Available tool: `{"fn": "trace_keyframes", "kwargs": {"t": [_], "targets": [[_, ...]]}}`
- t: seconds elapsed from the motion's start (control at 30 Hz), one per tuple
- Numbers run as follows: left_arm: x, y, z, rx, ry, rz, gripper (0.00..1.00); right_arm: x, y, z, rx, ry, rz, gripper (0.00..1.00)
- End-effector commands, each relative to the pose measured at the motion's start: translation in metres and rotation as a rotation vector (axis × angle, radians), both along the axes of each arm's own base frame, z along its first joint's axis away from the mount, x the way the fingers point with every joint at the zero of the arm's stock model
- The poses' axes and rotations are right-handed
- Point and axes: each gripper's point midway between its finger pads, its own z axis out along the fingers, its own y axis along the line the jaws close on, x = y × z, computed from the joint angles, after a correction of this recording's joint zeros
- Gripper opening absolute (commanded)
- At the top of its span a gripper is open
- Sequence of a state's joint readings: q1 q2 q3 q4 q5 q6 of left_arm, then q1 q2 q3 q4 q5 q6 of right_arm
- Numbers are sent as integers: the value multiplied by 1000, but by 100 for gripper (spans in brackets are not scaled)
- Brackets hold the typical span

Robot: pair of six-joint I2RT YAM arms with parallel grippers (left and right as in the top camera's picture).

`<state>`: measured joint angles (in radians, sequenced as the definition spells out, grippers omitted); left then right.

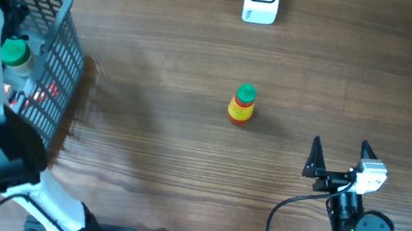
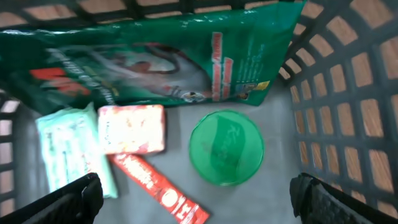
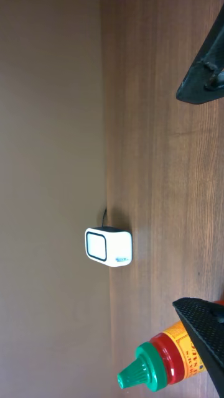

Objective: Scan the item barcode
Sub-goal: 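Reach the left gripper into the basket and grasp the green-lidded jar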

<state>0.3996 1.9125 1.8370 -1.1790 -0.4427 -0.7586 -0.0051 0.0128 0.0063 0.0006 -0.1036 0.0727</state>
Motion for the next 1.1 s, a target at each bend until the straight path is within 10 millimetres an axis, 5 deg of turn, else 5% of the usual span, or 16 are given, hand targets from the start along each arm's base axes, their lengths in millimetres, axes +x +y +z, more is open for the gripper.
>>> {"fn": "trace_keyframes", "kwargs": {"t": [0.0, 0.3, 0.53, 0.73, 0.87, 0.97, 1.07], "targets": [[8, 5, -32, -24, 38, 11, 100, 0, 1, 2, -13, -13, 2, 100], [27, 8, -97, -94, 87, 9, 100, 0, 1, 2, -14, -13, 2, 100], [32, 4, -125, -162, 100, 4, 100, 0, 1, 2, -14, -13, 2, 100], [25, 0, -126, -178, 130, 0, 67, 0, 1, 2, -14, -13, 2, 100], [23, 1, -107, -162, 107, -1, 64, 0, 1, 2, -14, -13, 2, 100], [24, 1, -67, -128, 32, -5, 64, 0, 1, 2, -14, -13, 2, 100], [17, -2, 0, -69, -97, -12, 64, 0, 1, 2, -14, -13, 2, 100]]}}
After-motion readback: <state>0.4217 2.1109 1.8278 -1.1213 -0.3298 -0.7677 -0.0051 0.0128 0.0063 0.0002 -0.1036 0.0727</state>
